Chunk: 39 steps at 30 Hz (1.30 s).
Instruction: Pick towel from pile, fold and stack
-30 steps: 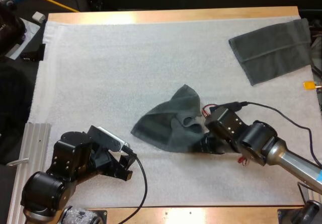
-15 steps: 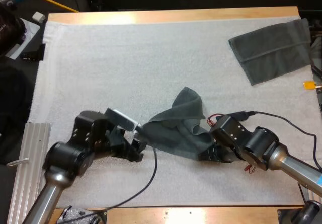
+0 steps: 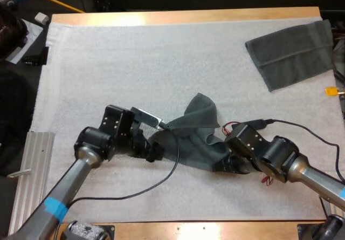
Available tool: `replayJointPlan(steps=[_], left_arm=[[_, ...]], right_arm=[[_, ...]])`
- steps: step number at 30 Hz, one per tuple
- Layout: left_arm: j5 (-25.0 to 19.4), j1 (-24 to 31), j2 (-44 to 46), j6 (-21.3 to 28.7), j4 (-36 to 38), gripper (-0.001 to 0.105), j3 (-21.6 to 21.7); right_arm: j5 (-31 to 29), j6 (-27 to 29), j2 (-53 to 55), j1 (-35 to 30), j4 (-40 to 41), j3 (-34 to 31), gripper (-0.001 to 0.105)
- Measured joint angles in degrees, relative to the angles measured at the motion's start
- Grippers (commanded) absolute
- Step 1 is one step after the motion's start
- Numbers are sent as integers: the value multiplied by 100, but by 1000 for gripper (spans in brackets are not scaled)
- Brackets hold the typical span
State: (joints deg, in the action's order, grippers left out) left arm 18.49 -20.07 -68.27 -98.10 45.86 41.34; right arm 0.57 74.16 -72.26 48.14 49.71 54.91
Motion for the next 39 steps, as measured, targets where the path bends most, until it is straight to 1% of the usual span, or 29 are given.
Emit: replayJointPlan(steps=[10, 11, 14, 15, 16, 18, 23, 25, 29, 30, 37, 39], left_arm=[[-27, 14, -1060, 0, -567, 70, 0], [-21, 14, -1277, 0, -626, 70, 0], [-2, 14, -1387, 0, -653, 69, 0], [75, 14, -1600, 0, -715, 65, -13], [75, 14, -1610, 0, -706, 56, -13], [75, 14, -1610, -18, -704, 49, -13], [196, 4, -1679, -43, -677, 37, -1], [257, 4, -1701, -51, -622, 30, -2], [342, 4, -1700, -85, -558, 6, -2], [357, 4, -1700, -88, -542, 2, -2], [414, 14, -1689, -132, -327, 0, 24], [415, 14, -1548, -132, -210, 0, 35]], right_arm=[[0, -48, 0, 0, -14, 0, 0], [0, -47, 0, 0, -14, 0, 0], [0, -47, 0, 0, -14, 0, 0], [0, -47, 0, 0, -14, 0, 0], [0, -47, 0, 0, -14, 0, 0], [0, -47, 0, 0, -14, 0, 0], [0, -70, 0, 0, -14, 0, 1], [0, -88, 0, 0, -14, 0, 1], [0, -88, 0, 0, -14, 0, 0], [-9, -88, 0, 0, -14, 0, 0], [-57, -88, 0, 0, -14, 0, 0], [-57, -88, 0, 0, -16, 0, 0]])
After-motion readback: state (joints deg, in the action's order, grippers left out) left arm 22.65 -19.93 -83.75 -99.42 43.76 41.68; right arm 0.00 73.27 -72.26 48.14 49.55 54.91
